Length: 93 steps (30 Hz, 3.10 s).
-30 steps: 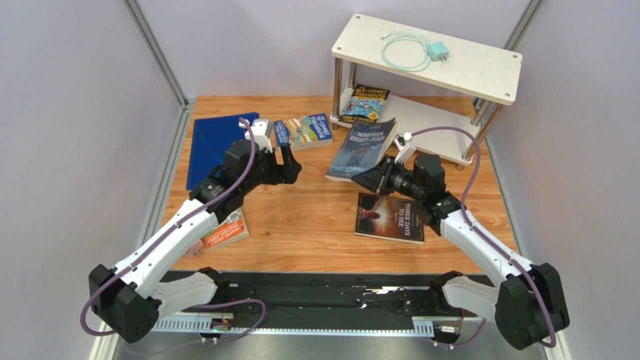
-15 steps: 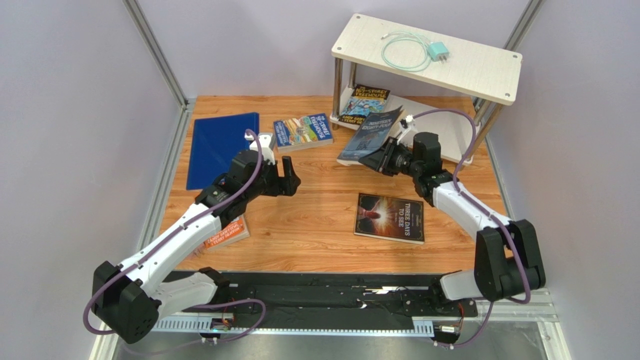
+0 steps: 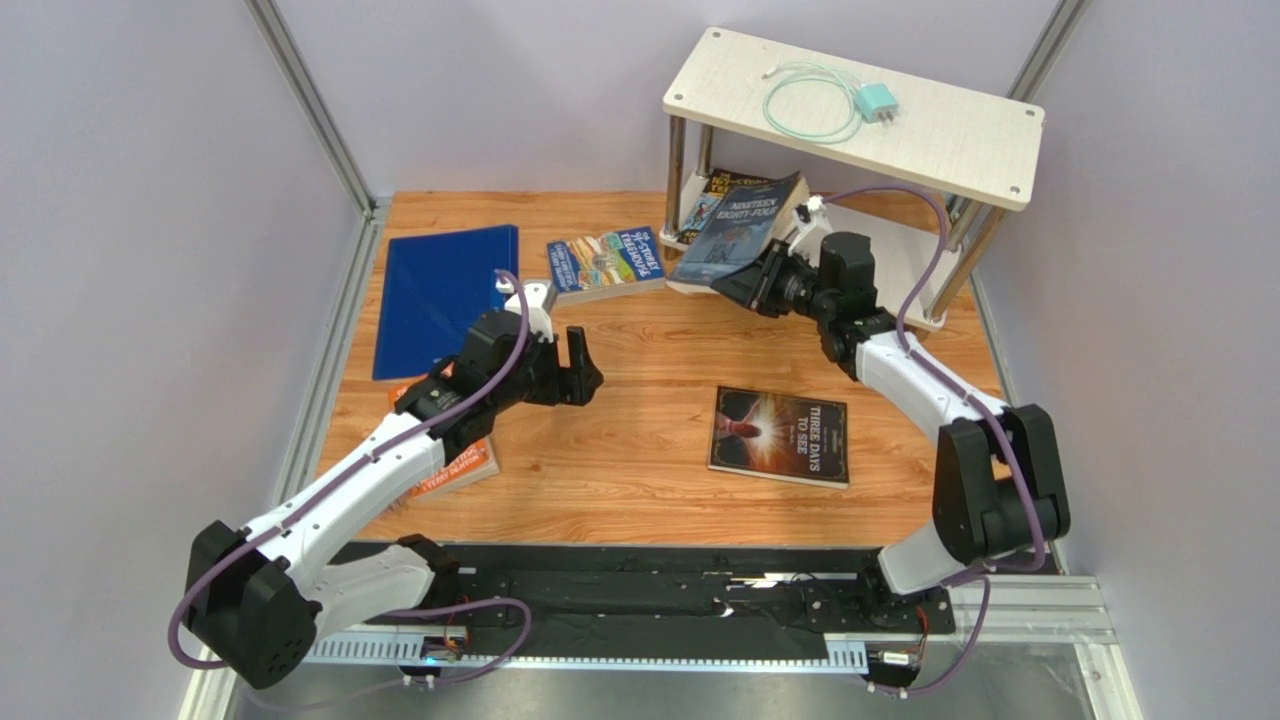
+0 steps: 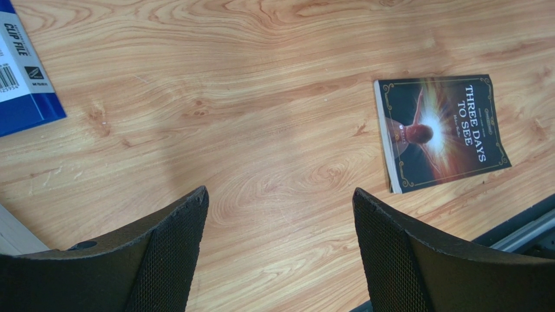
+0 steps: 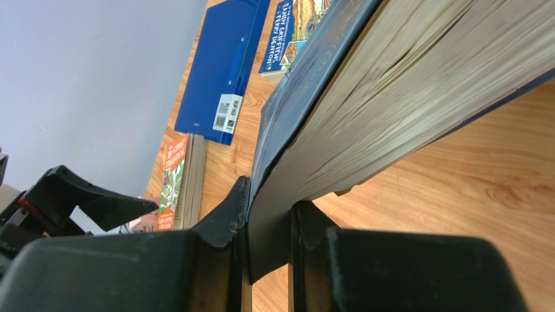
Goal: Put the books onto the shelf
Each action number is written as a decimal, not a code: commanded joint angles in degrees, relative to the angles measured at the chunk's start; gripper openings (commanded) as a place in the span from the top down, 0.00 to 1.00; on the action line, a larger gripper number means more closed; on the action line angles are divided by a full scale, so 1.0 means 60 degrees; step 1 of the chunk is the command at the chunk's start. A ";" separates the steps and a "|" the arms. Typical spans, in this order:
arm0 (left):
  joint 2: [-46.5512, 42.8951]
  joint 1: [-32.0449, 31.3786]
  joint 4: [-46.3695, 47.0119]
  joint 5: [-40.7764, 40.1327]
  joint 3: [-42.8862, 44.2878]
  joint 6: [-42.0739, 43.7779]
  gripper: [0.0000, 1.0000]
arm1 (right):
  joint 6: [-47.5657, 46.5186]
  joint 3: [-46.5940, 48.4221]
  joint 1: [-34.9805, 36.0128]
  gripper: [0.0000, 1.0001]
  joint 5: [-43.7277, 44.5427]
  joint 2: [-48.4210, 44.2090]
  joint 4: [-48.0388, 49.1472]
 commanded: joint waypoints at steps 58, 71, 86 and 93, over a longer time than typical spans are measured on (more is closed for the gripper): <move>0.0602 0.0032 0.1257 0.0774 -0.1243 -0.0187 0.18 | 0.0805 0.6350 -0.1293 0.68 -0.1031 0.6640 -0.1054; 0.0470 0.0032 0.1433 0.0921 -0.1492 -0.0392 0.17 | 0.1127 0.3584 -0.1425 0.00 -0.0607 0.4739 -0.0190; 0.5710 -0.0568 0.1464 0.1990 0.2879 0.0487 0.87 | 0.1024 -0.2697 -0.1352 0.00 0.1151 -0.1969 -0.2620; 0.9183 -0.0847 0.0351 0.2459 0.6546 0.0531 1.00 | 0.2356 -0.4969 -0.1366 0.00 0.0463 -0.4958 -0.3735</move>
